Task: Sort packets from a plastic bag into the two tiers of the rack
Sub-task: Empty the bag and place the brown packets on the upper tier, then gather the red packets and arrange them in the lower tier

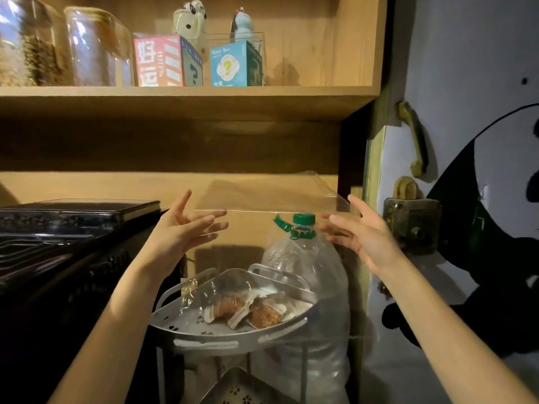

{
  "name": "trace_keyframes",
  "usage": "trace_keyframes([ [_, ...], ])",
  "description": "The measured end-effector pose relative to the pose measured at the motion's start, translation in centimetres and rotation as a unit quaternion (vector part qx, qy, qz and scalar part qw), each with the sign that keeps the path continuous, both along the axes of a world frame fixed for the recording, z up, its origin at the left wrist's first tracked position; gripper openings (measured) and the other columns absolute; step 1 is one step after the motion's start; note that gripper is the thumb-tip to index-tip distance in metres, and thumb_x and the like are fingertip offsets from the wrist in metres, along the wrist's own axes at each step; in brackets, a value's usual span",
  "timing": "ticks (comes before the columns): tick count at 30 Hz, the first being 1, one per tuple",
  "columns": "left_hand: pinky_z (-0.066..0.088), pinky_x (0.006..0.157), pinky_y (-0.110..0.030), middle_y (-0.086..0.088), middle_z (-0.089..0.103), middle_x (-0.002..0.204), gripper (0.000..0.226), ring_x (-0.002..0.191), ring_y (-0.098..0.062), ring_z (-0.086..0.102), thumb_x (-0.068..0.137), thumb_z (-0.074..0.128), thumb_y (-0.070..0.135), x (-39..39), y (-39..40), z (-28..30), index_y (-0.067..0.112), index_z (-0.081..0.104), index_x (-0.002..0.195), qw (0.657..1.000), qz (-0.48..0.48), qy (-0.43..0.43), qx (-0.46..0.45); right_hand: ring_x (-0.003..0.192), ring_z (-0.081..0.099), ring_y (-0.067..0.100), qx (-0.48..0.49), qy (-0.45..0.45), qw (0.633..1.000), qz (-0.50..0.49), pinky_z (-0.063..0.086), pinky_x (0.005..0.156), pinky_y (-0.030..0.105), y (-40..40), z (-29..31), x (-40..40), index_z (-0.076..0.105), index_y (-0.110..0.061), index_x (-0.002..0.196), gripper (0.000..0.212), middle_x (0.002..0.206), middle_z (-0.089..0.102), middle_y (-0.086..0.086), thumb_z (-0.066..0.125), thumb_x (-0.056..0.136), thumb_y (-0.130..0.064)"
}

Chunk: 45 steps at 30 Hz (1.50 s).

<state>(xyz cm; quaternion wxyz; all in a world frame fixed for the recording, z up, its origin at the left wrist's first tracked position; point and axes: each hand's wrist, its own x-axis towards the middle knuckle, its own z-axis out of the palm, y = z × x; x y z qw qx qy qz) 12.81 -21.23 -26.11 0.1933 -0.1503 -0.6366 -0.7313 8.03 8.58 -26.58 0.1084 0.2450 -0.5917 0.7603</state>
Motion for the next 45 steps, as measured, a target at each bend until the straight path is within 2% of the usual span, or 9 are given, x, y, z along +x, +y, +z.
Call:
trace_keyframes([
  [3,0.057,0.067,-0.020,0.005,0.075,0.088,0.081,0.082,-0.011,0.071,0.069,0.064,0.011,0.4,0.6,-0.4,0.022,0.028,0.141,0.999,0.023,0.007,-0.049,0.082,0.070,0.017,0.024,0.007,0.999,-0.026,0.058,0.064,0.026,0.8,-0.5,0.7,0.026,-0.024,0.142,0.076,0.099,0.072,0.011,0.063,0.080,0.001],
  [8,0.054,0.073,-0.022,-0.002,0.073,0.088,0.033,0.079,-0.010,0.069,0.078,0.069,0.015,1.2,1.5,-0.9,0.012,0.063,0.110,0.940,0.203,0.026,-0.272,0.090,0.069,0.009,0.166,0.021,0.983,-0.078,0.055,0.072,0.017,2.1,-1.2,2.0,0.059,-0.014,0.116,0.043,0.092,0.073,-0.002,0.068,0.076,-0.001],
  [18,0.037,0.082,-0.035,-0.013,0.055,0.114,0.014,0.106,-0.027,0.051,0.080,0.067,0.023,3.3,3.7,-1.1,0.015,0.070,0.091,0.813,0.375,0.088,-0.437,0.110,0.051,0.013,0.358,-0.002,0.921,-0.153,0.037,0.096,0.029,3.6,-2.8,4.2,0.068,-0.021,0.097,0.020,0.108,0.061,-0.002,0.069,0.079,-0.014],
  [22,0.034,0.085,-0.025,-0.003,0.058,0.111,0.011,0.104,-0.017,0.051,0.079,0.067,0.018,5.4,5.4,0.3,0.015,0.069,0.089,0.835,0.298,0.145,-0.440,0.130,0.030,0.015,0.489,0.030,0.852,-0.185,0.025,0.103,0.033,3.7,-2.3,5.2,0.057,-0.032,0.116,0.044,0.135,0.043,-0.002,0.072,0.075,-0.028],
  [28,0.041,0.071,0.001,-0.001,0.065,0.089,0.012,0.072,0.009,0.057,0.081,0.064,0.009,8.2,8.6,3.1,0.011,0.066,0.092,0.883,0.148,0.204,-0.395,0.102,0.059,0.004,0.462,0.092,0.879,-0.082,0.042,0.085,0.012,0.9,-0.6,8.0,0.054,-0.027,0.123,0.049,0.115,0.065,-0.006,0.071,0.077,-0.022],
  [32,0.031,0.081,0.004,0.005,0.054,0.123,0.053,0.104,0.005,0.050,0.077,0.069,0.027,8.5,8.6,3.7,0.022,0.049,0.125,0.896,0.197,0.239,-0.319,0.075,0.071,0.013,0.368,0.118,0.918,-0.093,0.054,0.072,0.015,1.3,0.2,9.3,0.066,-0.018,0.105,0.024,0.085,0.074,-0.001,0.064,0.082,-0.010],
  [36,0.016,0.103,-0.022,0.004,0.014,0.155,0.110,0.138,-0.008,0.018,0.055,0.065,0.071,8.1,6.4,2.2,0.035,0.009,0.143,0.947,0.198,0.148,-0.207,0.062,0.071,0.015,0.221,0.085,0.969,-0.069,0.055,0.055,0.026,3.1,0.6,9.8,0.067,-0.016,0.093,0.016,0.072,0.075,0.002,0.064,0.082,-0.005],
  [39,0.023,0.107,-0.032,-0.003,0.029,0.151,0.139,0.135,-0.015,0.032,0.027,0.069,0.080,7.7,5.8,0.4,0.035,0.009,0.143,0.992,0.046,0.013,-0.114,0.059,0.069,0.014,0.127,0.035,0.990,-0.049,0.054,0.049,0.023,3.6,-0.3,10.0,0.067,-0.013,0.093,0.015,0.071,0.074,0.003,0.061,0.083,-0.004],
  [45,0.056,0.076,-0.025,-0.007,0.070,0.110,0.094,0.100,-0.020,0.067,0.043,0.087,0.044,10.0,7.0,-5.7,0.016,0.051,0.124,0.977,-0.133,-0.140,-0.095,0.058,0.069,0.013,0.057,-0.054,0.997,-0.009,0.055,0.049,0.023,2.2,-6.0,10.7,0.066,-0.012,0.090,0.015,0.070,0.074,0.003,0.060,0.082,-0.001],
])
